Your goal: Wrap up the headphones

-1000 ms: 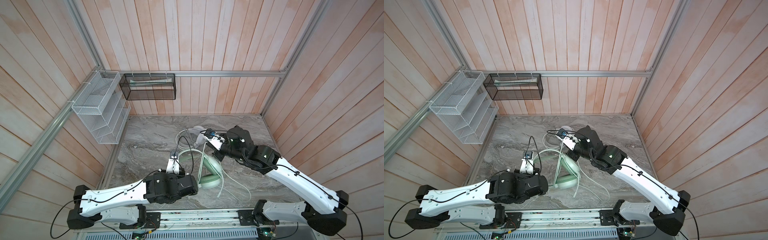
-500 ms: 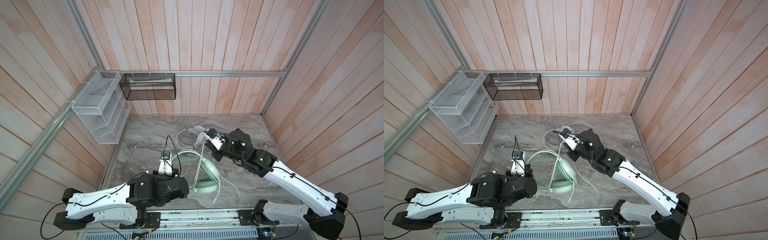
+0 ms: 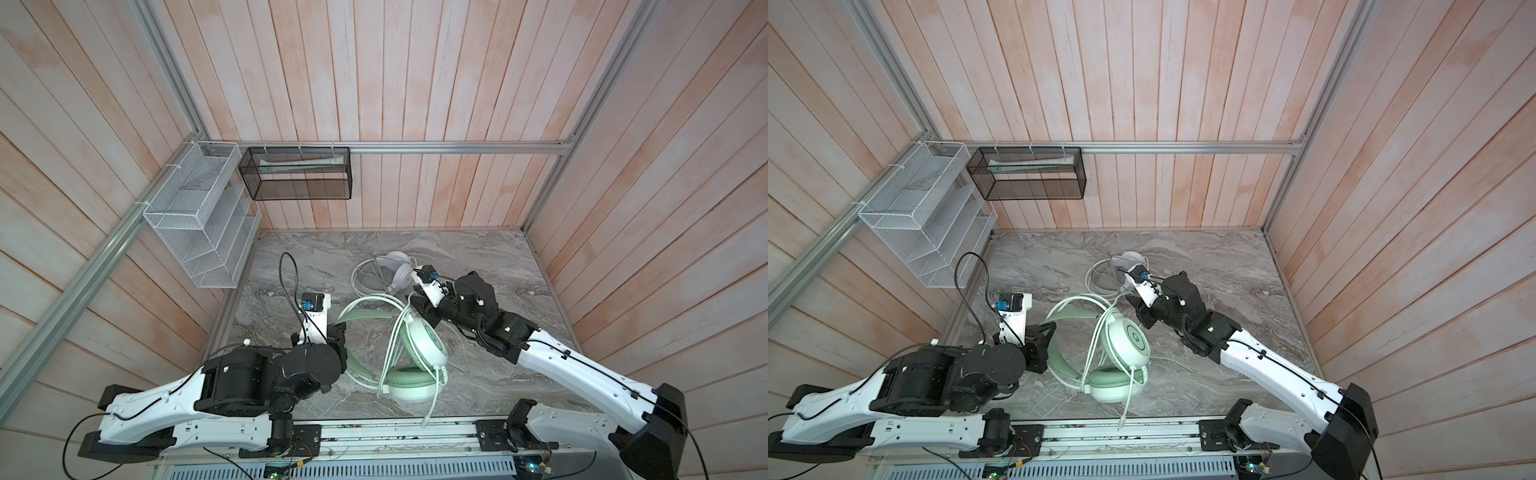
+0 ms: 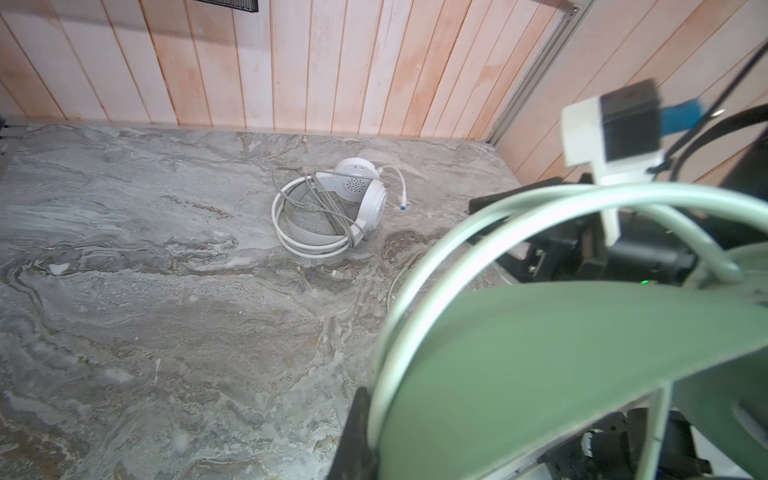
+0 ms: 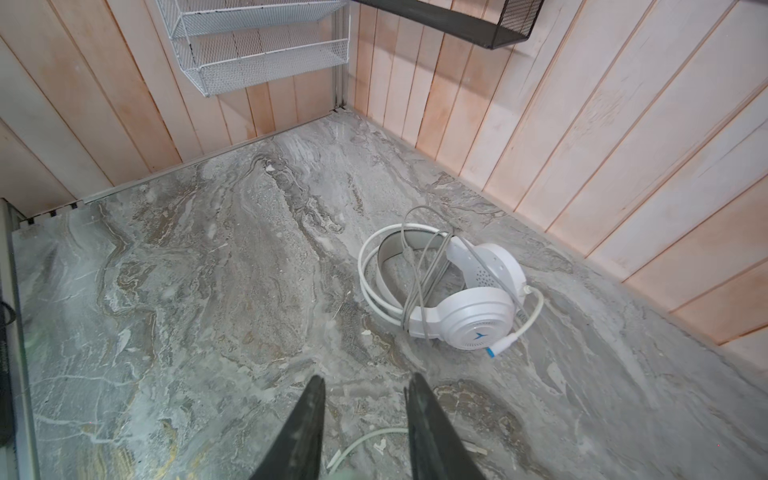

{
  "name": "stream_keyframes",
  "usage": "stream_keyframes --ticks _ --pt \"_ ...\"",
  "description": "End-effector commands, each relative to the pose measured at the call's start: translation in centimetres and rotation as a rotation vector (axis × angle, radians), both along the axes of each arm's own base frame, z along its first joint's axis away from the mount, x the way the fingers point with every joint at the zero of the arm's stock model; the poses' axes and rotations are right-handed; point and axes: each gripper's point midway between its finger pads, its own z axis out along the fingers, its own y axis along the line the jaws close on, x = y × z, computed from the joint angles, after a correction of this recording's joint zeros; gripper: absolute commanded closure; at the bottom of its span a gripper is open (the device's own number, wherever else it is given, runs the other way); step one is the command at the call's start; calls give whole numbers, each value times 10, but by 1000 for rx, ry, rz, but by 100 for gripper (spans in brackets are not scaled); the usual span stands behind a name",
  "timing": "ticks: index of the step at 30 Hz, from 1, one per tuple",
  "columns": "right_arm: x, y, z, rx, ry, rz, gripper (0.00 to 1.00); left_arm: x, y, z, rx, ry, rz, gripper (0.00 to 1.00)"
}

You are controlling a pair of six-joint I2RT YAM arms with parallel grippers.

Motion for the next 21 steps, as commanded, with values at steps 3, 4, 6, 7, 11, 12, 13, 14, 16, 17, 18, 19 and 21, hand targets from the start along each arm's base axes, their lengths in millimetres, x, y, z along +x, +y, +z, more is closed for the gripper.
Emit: stream_keyframes --ticks 3,4,6,7,11,12,13,14,16,17,18,19,21 --pt "-3 7 0 105 10 25 64 -2 5 57 -239 -29 -9 100" --pt "-4 8 -2 111 15 30 64 -3 6 60 -248 -30 -10 100" --pt "-5 8 -8 120 26 25 64 -3 9 66 -269 -33 -6 100" --pt "-5 7 -10 123 29 22 64 -2 11 69 -277 -36 -4 100" --pt "-10 5 -17 136 49 28 64 -1 18 81 -283 -53 8 100" --pt "-12 5 -20 142 56 31 62 -1 20 85 -284 -57 13 100" --pt "-13 4 -21 150 63 31 60 0 22 88 -285 -64 14 100" --pt "-15 3 -24 158 72 31 60 0 24 93 -291 -71 18 100" --pt "-18 1 -30 169 90 28 59 0 29 100 -302 -89 22 100" --pt "-20 0 -32 178 98 28 59 1 30 104 -303 -98 24 100" --pt "-22 -1 -34 184 105 32 58 2 31 106 -302 -106 29 100" --pt "-25 -1 -34 191 107 33 58 2 31 108 -298 -111 28 100" --pt "-28 -4 -35 203 109 30 58 3 29 110 -281 -120 30 100"
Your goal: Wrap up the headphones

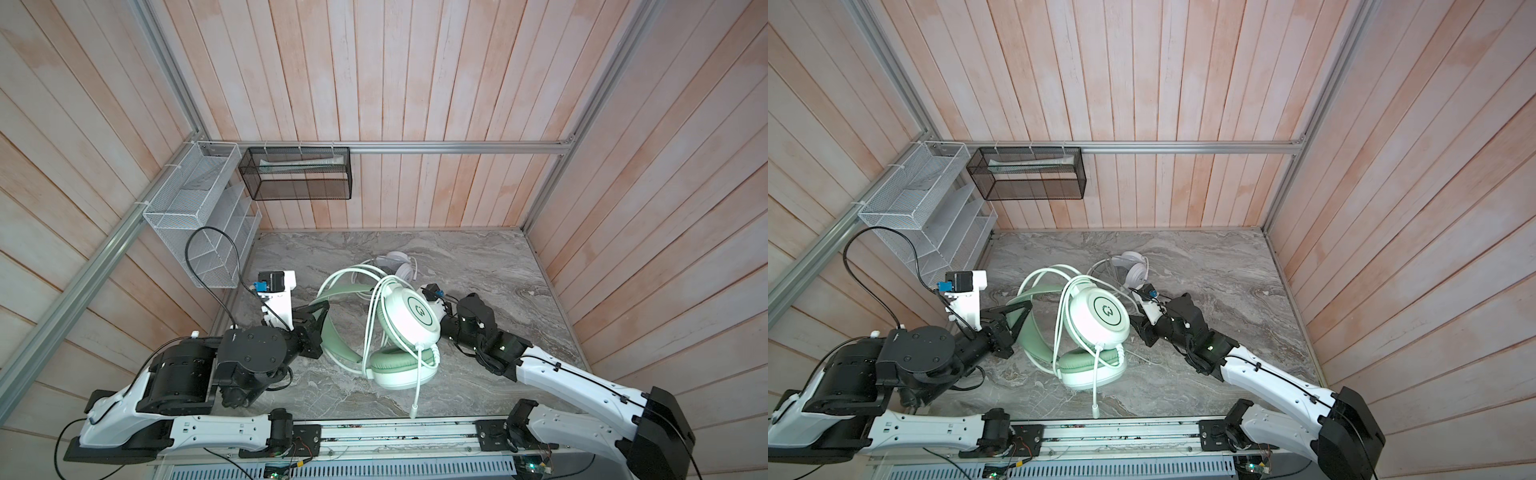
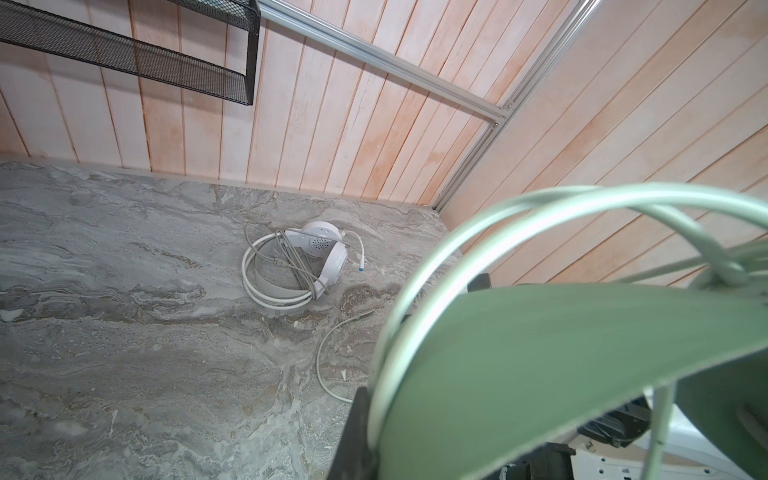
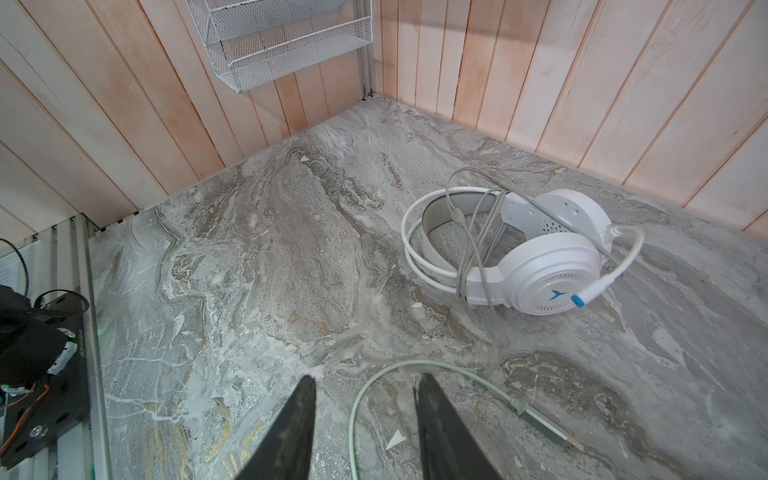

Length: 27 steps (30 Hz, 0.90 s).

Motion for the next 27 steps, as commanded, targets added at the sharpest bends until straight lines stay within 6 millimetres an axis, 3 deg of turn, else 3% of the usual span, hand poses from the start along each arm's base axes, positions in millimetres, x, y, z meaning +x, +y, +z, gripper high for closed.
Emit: stream_keyframes --ticks 1,4,12,17,19,23,27 --pt "-6 -1 13 74 -7 5 59 4 3 28 -93 -35 33 100" --pt "-12 -1 6 89 19 17 68 5 3 31 -87 -45 40 100" --pt "-37 16 -33 86 80 64 76 7 3 48 -118 -93 47 100" --pt "-46 30 -37 76 66 63 98 11 1 53 -92 -129 71 100" --pt "-52 34 -41 96 76 58 100 15 1 56 -70 -154 92 100" --pt "-81 51 -54 114 85 90 100 38 1 58 -3 -179 157 100" --pt "-111 72 -70 51 85 133 100 82 -6 43 34 -121 167 100"
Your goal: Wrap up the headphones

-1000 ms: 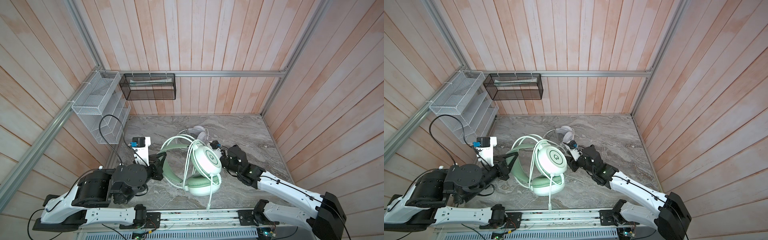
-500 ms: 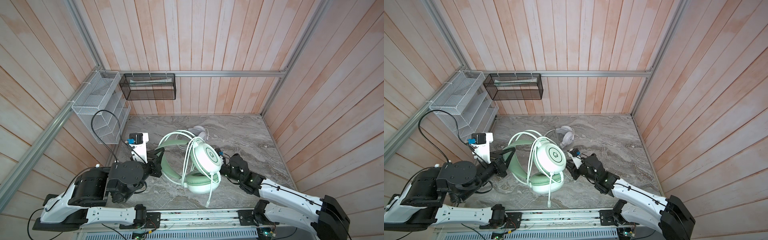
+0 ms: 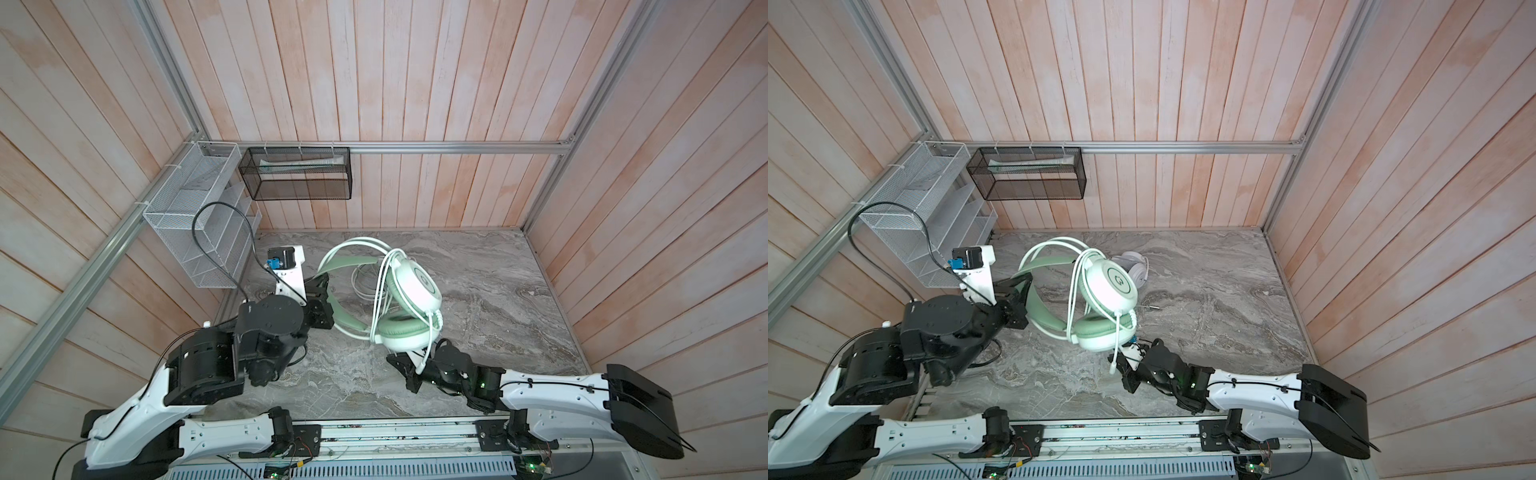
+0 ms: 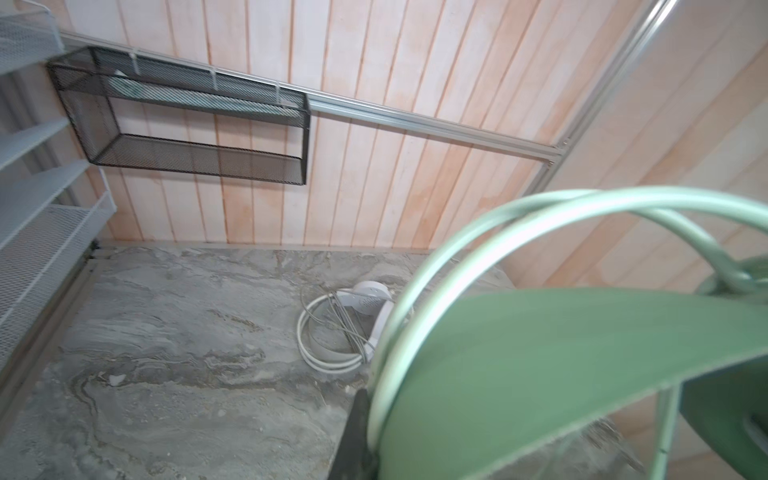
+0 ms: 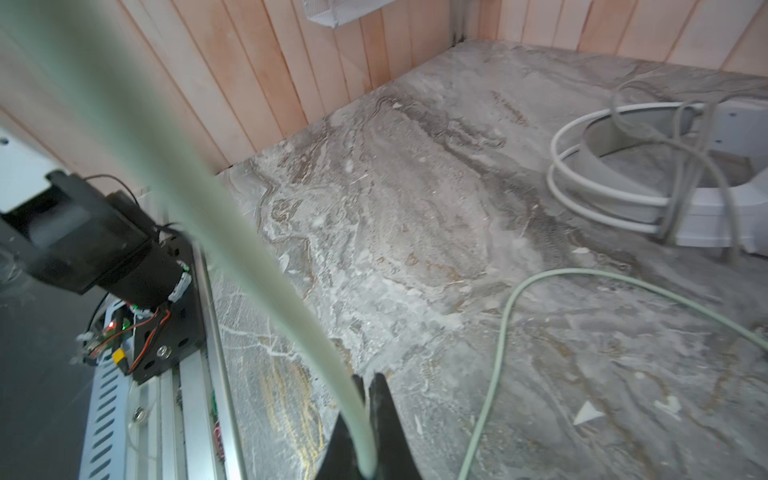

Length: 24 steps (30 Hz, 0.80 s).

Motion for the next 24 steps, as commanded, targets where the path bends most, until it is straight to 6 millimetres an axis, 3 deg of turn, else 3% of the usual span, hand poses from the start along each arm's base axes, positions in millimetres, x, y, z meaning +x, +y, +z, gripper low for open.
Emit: stream_keyframes --ticks 1,7,11,15,20,24 --pt "-12 15 2 6 -22 -26 100 34 -10 21 -123 -8 -37 100" --pt "-70 52 4 -62 -62 116 100 116 4 -19 -113 103 25 100" --pt "-119 82 11 -146 -134 247 100 170 29 -66 -155 232 113 100" --pt "-157 102 19 -204 -192 350 100 197 44 -103 -234 332 165 100" --pt "-166 106 42 -200 -233 389 100 207 51 -134 -232 389 224 100" --pt "-138 88 32 -273 -286 309 100 197 47 -130 -287 378 182 100"
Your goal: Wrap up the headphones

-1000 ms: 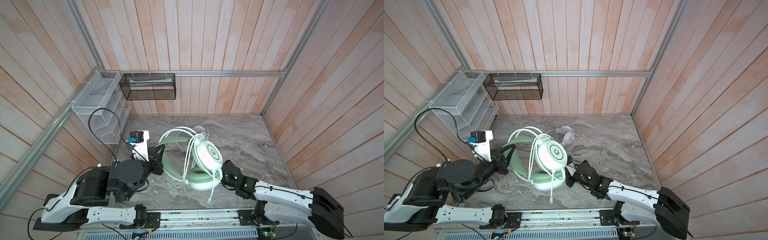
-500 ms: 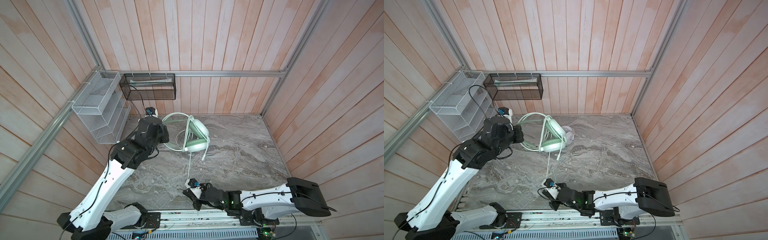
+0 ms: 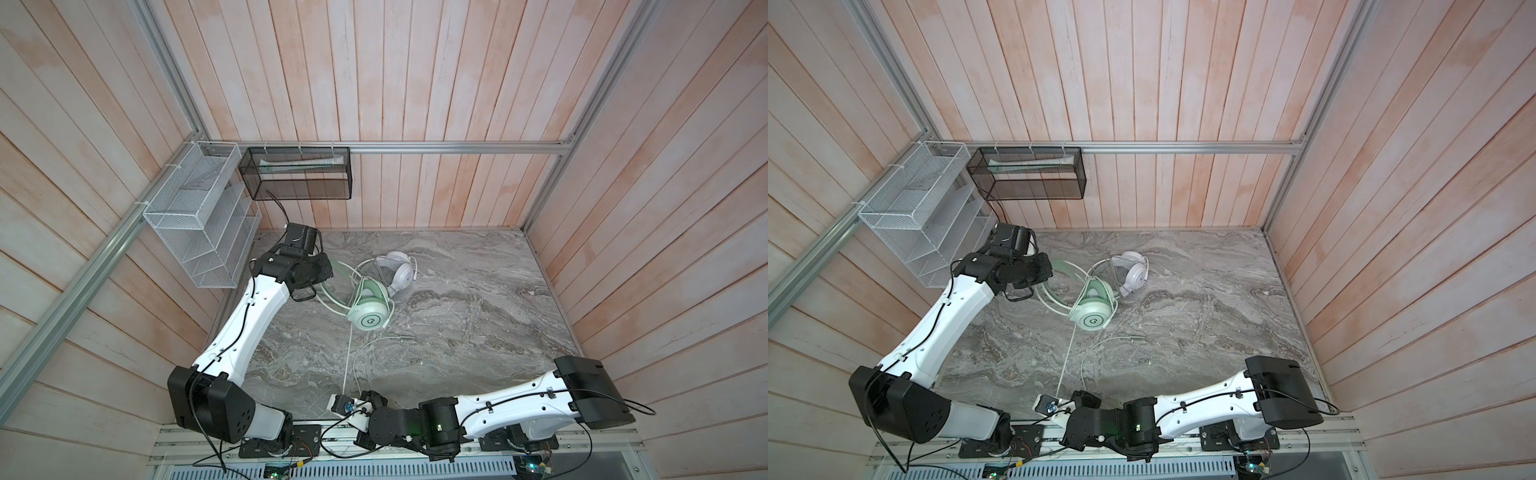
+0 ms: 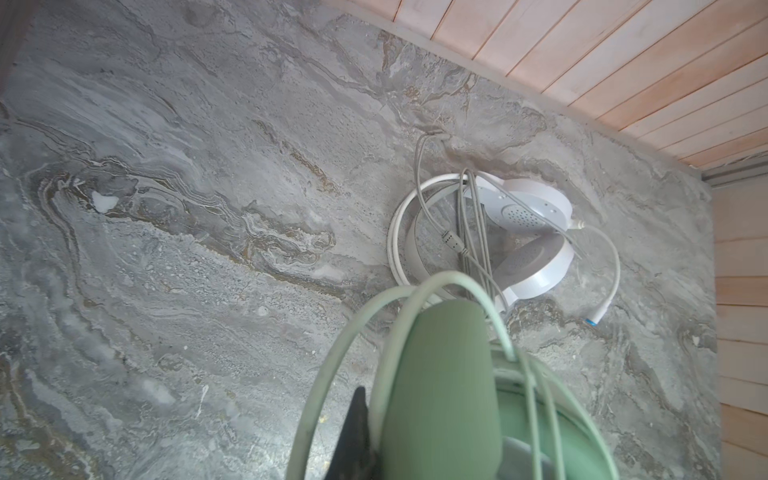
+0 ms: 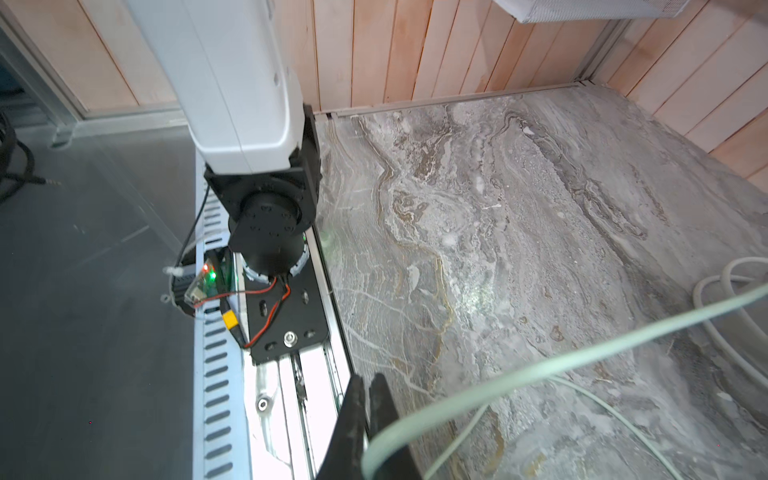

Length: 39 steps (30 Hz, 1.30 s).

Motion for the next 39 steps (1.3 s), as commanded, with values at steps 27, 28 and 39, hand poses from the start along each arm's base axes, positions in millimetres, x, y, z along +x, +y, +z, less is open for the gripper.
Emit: stream_keyframes --ticks 27,28,39 --pt "89 -63 -2 194 121 -113 100 -45 -5 141 -818 -405 228 100" --pt "92 -59 -6 185 124 -113 100 -45 -5 140 -839 -402 241 100" --pt "78 -25 -27 138 199 -8 100 -42 5 131 -923 -407 340 100"
